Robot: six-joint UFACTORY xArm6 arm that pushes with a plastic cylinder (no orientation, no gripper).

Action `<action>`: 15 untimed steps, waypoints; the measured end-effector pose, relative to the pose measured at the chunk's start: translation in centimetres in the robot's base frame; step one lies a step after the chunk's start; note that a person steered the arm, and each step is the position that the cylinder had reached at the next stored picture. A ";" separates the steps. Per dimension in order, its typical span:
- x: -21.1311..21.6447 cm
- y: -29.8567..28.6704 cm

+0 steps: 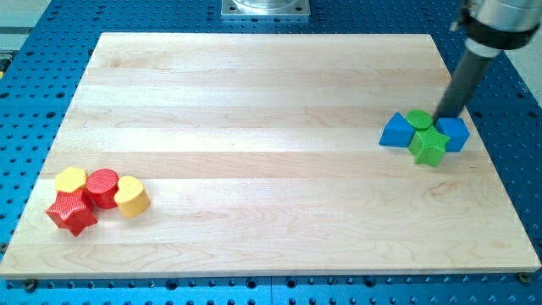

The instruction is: Drag the cube and green star to the bottom right side of the board

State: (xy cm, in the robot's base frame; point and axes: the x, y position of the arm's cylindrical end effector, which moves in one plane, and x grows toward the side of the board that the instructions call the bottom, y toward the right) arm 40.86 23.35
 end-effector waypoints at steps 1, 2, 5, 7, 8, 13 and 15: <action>1.7 -3.9; 0.7 -3.2; 0.8 -2.6; -0.1 3.7; 1.3 1.8; 7.2 3.4; 11.8 -3.9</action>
State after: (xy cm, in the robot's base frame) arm 52.61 19.46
